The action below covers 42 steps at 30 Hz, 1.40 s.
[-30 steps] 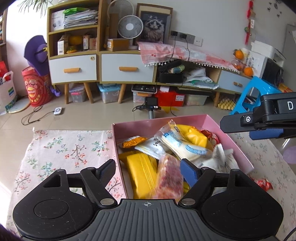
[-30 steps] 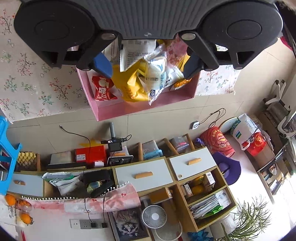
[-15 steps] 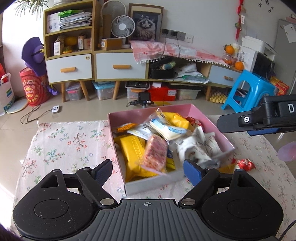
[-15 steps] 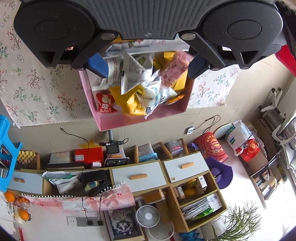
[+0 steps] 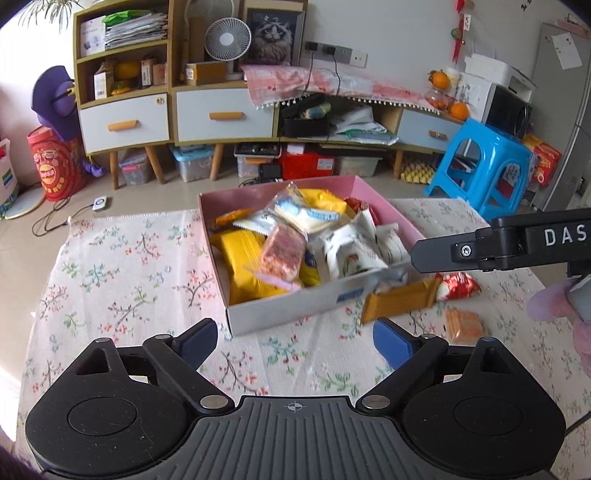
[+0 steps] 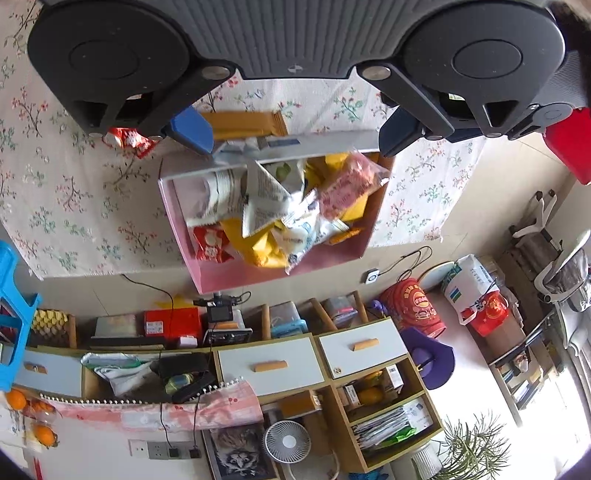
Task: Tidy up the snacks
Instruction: 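Move both tools back over the remaining snacks on the table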
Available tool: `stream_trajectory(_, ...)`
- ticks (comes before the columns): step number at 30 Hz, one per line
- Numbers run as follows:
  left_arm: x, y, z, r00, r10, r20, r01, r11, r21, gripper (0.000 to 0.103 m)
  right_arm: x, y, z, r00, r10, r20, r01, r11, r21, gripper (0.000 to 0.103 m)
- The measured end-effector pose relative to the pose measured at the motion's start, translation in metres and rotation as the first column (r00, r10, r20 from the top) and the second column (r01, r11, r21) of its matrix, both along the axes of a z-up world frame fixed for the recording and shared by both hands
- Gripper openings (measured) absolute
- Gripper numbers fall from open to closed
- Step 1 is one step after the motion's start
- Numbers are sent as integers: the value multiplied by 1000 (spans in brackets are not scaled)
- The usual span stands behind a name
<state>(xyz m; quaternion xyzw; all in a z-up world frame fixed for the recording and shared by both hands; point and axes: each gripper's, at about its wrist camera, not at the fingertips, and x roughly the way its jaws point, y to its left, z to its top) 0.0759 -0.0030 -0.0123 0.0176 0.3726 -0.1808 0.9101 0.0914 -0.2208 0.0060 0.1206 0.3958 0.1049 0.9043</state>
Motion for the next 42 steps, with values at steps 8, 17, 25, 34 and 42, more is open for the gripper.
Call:
stream_trajectory(8,-10,-3,5,998,-24,51,21,999,47,97,-11,-7,-21,1000,1,-22,-2,999,-45,90)
stream_trajectory(17,-20,-11,-16,999,-53,14,51,996,72,97,-25,-11,-40,1000,24,-15,-26,994,-107,91)
stream_trajectory(25,-31,-25,-36,996,-90,10,89,990,112,97,-45,-19,-48,991,121,50,-105,962,-253,93)
stream_trajectory(34,-27,-51,-51,991,-132,32,126,981,149,97,-54,-61,-72,997,66,26,-58,969,-240,93)
stream_trajectory(42,-12,-65,-59,994,-106,40,100,985,143,97,-43,-82,-82,999,9,44,0,978,-207,93)
